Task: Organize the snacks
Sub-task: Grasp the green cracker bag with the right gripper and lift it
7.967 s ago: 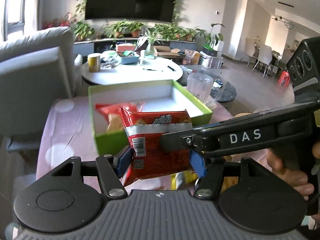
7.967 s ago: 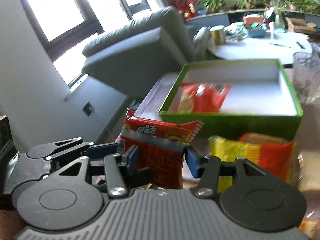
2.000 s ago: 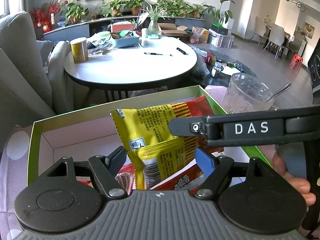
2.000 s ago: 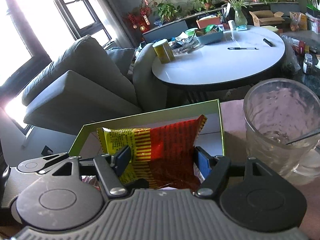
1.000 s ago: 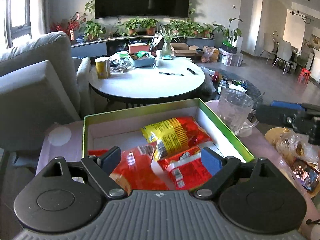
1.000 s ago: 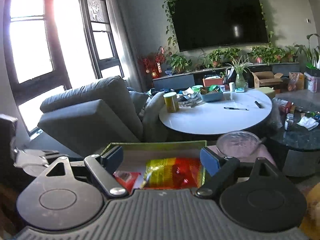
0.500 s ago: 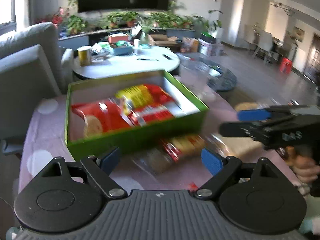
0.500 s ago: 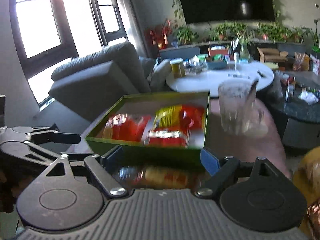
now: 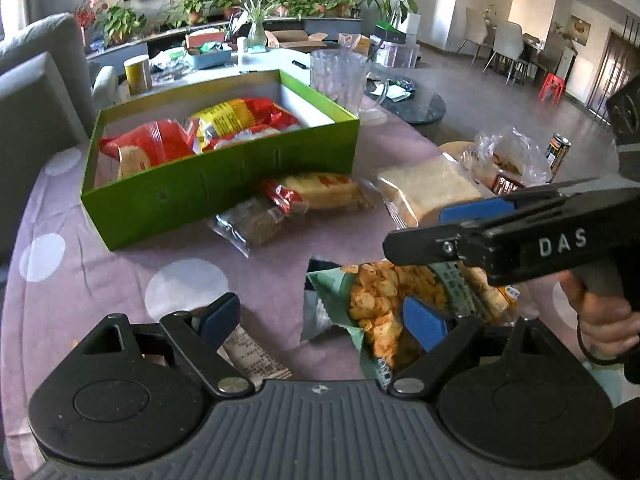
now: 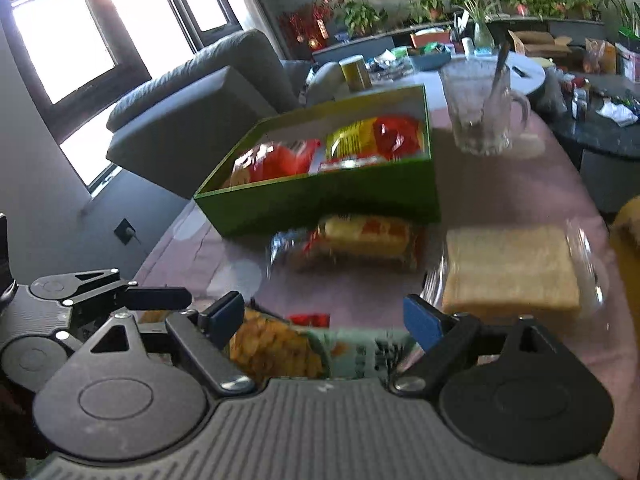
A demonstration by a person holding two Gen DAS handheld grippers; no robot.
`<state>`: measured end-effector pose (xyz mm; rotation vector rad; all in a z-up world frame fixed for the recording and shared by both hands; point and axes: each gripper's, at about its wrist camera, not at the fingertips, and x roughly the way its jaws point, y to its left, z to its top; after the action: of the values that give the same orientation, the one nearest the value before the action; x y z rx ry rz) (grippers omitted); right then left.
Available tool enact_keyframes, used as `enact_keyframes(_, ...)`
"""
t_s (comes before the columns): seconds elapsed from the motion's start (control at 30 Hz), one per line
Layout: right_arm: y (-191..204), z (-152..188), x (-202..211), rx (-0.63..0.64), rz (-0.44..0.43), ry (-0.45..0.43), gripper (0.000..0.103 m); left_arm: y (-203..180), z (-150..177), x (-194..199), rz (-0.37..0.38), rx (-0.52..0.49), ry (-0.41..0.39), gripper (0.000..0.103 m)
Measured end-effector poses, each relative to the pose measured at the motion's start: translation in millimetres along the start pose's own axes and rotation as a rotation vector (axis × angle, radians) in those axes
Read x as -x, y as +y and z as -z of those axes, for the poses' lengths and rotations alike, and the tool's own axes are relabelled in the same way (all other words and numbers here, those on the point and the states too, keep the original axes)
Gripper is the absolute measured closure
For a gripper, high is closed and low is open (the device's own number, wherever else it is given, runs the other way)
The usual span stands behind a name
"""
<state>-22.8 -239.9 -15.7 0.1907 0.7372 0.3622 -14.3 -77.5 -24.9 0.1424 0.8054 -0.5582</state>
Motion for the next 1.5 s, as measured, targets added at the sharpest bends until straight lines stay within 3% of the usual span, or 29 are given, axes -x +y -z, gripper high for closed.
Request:
enact_keyframes(0.13,1,7,1,-0.007,0.024,0.016,0.035,4,8,-3,-0.026,-0.003,0.003,0.01)
enact_keyframes(0.37,6,16,-5,0.0,0.026,0.058,0.033,26,19,-9,-0.062,0.088,0.023,0.009)
enact_keyframes(0.5,7,20,-13,-0.005,0.031,0.086,0.033,26,20,-5,-0.091,0.071,0.014,0.01)
enact_keyframes(0.9,6,20,-11,0.0,0.05,0.11,0.034,13,23,5,0.004,0.048,0.014,0.011)
enact_keyframes(1.2,-2,20,-15,-0.059,0.017,0.141,0.034,9,22,-21,0.12,0.054,0.102,0.027)
enact_keyframes(1.37,-3,21,-16,-0.065,0.009,0.142,0.034,5,19,-29,0.207,0.053,0.118,0.046)
enact_keyframes(1.5,0,20,-16,-0.046,0.005,0.139,0.034,-4,17,-25,0.185,0.014,0.11,0.048)
